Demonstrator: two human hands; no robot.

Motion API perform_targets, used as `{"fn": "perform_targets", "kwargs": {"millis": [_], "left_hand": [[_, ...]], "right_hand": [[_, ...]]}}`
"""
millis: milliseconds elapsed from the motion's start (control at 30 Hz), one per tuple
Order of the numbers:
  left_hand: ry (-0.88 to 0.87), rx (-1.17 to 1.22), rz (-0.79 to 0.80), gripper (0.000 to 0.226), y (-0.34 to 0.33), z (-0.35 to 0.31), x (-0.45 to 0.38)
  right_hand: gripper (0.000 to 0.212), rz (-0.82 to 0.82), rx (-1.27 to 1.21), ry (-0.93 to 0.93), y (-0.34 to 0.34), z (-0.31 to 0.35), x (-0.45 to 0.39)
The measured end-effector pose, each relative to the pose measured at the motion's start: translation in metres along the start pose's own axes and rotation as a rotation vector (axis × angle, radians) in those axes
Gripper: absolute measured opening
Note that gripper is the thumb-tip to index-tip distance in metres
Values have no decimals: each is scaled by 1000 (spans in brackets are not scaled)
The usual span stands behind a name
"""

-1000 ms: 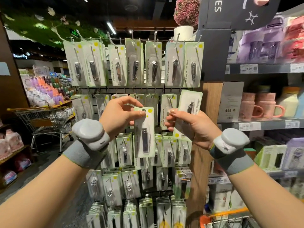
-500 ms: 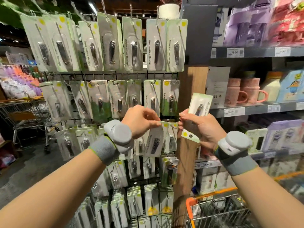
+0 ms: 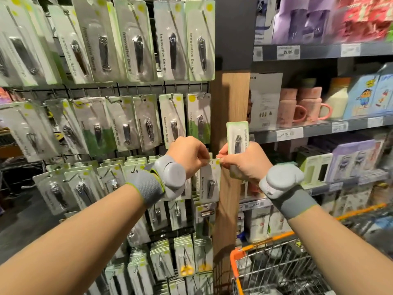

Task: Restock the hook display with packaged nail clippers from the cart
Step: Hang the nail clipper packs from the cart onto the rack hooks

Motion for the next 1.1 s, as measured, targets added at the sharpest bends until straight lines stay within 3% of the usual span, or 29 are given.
{"fn": "perform_targets", "kwargs": {"millis": [367,467,567,700,867,933,1000,1067,1100], "left_hand": [[18,-152,33,11,-9,11,-14],[41,-163,29,11,-14,13,-18],[49,-185,24,12,-16,12,-23],[46,-174,30,13,-13,14,-23],[-20,-145,-164,20,11,4,-9],[-1,72,-178,32,19,-5,-5],[77,539,-47,37,29,-18,1],[141,924,134,28,36,-29,6],[138,1005,183,20,43,-31,9]], "right_hand": [[8,-6,100,-10,-11,-13,-25],[20,-25,122,-31,-10,-19,-32],[19,-23,112,-49,-11,-20,-36],[8,-50,-79,-85,-5,-16,-32],[24,-77,-686,-156,10,10,-23],[33,-35,-761,-135,9,23,-19],[37,7,-813,-98,4,36,-14],[40,30,-847,-68,-2,48,-11],[40,39,-861,-46,-8,55,-10]]}}
Point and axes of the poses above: each hand's wrist, its own x-axis away from the middle knuckle, its own y-axis out of the back of the hand, z = x × y, the point moved 1 cm from there along -x, towards the middle knuckle, and after that the axes turned 8 degrees about -x, right-handed, at the moved point
